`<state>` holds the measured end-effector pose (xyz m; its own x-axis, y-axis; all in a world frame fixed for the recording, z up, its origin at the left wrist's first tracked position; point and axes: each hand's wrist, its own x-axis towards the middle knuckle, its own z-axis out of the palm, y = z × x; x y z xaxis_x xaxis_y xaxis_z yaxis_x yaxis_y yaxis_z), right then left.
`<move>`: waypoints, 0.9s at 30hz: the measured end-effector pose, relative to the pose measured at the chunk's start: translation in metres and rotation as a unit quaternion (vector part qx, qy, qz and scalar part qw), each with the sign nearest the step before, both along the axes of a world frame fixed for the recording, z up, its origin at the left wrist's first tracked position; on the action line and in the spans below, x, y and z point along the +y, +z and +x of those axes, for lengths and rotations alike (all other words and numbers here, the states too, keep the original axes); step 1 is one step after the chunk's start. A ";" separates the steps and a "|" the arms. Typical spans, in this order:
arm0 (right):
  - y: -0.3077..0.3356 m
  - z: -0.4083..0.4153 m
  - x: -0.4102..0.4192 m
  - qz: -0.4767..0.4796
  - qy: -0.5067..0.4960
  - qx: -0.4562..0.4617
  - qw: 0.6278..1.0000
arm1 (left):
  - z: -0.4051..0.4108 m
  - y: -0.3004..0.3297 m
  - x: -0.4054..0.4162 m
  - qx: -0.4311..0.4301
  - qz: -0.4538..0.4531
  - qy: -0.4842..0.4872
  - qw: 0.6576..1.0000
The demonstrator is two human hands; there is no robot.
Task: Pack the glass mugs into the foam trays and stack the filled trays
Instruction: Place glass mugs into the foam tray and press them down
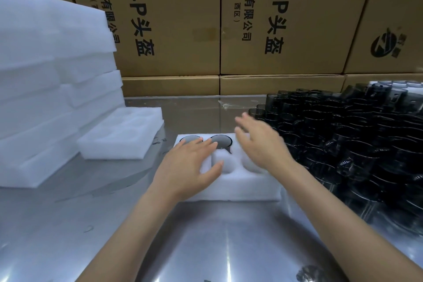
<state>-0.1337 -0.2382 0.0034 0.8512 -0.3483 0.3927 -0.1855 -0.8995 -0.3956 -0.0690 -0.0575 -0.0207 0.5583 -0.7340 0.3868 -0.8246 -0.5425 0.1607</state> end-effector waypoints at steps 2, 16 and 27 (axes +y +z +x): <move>0.008 -0.003 -0.016 0.005 -0.104 -0.059 0.993 | -0.003 0.000 0.002 -0.014 -0.023 0.001 1.000; 0.015 -0.002 -0.062 0.000 -0.320 0.052 0.946 | -0.006 0.002 0.002 -0.027 -0.031 0.014 0.999; 0.027 -0.028 -0.031 -0.085 -0.083 -0.202 0.972 | -0.007 0.003 0.002 -0.030 -0.038 0.009 0.999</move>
